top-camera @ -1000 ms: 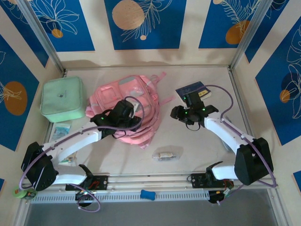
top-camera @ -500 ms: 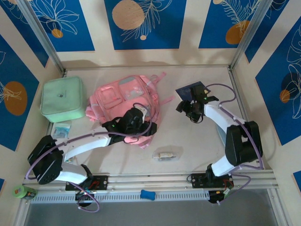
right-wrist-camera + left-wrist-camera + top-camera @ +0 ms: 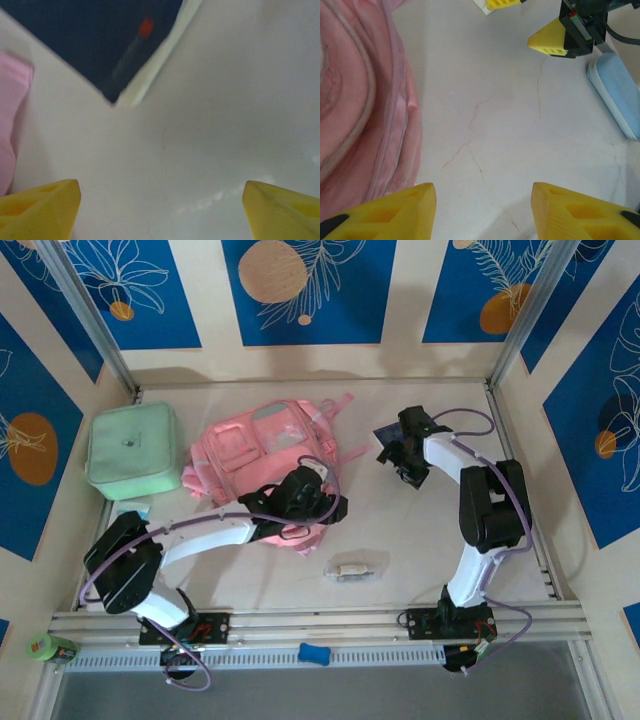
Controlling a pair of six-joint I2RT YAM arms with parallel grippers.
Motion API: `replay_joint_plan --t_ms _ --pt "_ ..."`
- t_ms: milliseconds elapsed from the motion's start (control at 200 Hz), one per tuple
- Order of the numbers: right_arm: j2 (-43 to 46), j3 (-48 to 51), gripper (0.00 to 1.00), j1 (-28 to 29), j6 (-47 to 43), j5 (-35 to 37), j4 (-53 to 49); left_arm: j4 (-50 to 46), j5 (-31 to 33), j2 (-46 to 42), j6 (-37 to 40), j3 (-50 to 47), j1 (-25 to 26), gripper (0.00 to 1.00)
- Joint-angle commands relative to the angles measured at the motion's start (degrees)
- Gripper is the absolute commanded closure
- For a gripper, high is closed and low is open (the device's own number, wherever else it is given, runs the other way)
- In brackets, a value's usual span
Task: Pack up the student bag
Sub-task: Rotate the book at the top-right of the table.
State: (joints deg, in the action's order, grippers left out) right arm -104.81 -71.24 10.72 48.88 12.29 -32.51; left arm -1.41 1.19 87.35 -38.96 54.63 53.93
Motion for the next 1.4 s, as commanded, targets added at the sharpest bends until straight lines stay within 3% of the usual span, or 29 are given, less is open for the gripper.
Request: replay_joint_plan --t_ms 0,165,445,865,975,1246,1396 --pt "-2.33 -3.91 0.18 -0.43 0.82 3.38 -0.84 0.39 0.97 2.21 1.09 3.01 0.30 0.47" --pt "-7.96 -10.91 0.22 -0.86 0.31 3.91 -2.76 -0.53 0.62 4.26 2.24 5.24 0.25 0.46" --pt "-13.99 -16.74 0.20 -1.27 -0.86 7.81 -7.18 -1.92 0.78 6.15 3.48 7.36 0.21 0.45" --pt "-4.52 -3.37 0.22 -7.17 -5.65 9.29 -4.16 -1.99 0.55 6.25 3.27 6.89 0.21 0.44" --pt "-2.53 -4.25 0.23 -7.51 -9.14 11.63 -5.63 -1.57 0.27 6.03 3.01 6.71 0.21 0.44" --pt "-3.17 -6.07 0.34 -9.10 -6.43 -6.66 -2.19 -2.05 1.09 5.98 3.57 7.43 0.13 0.44" --pt "-6.67 -8.07 0.39 -10.62 -2.54 -9.43 -2.82 -3.59 1.06 6.57 4.86 8.81 -0.03 0.43"
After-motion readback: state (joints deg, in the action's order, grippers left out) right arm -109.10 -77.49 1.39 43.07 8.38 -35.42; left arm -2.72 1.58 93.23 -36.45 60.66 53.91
